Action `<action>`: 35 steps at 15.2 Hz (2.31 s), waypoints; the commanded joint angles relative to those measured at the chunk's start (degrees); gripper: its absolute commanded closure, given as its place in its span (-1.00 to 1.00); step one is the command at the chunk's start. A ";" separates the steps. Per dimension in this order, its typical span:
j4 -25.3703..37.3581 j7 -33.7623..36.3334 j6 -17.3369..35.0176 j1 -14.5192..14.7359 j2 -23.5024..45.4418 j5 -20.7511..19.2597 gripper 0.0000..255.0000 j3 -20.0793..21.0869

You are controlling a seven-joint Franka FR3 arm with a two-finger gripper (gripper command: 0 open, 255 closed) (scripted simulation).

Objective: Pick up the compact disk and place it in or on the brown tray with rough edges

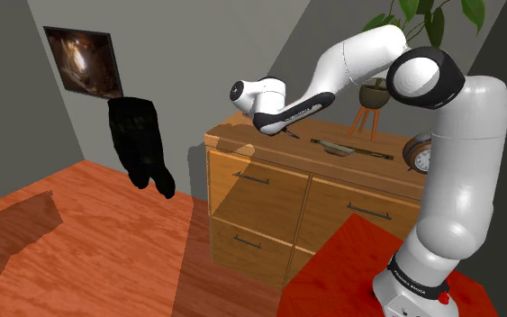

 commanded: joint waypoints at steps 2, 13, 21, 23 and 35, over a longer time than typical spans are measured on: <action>-6.20 0.01 2.81 -1.79 -4.72 -0.31 1.00 -0.68; -28.71 -2.00 15.44 -9.00 -22.78 -4.68 1.00 -6.49; -35.74 -0.67 20.98 -11.81 -26.48 -9.11 1.00 -9.62; -36.09 0.78 21.56 -11.91 -25.46 -9.95 1.00 -9.64; -37.05 7.60 23.89 -12.27 -20.24 -14.02 1.00 -9.77</action>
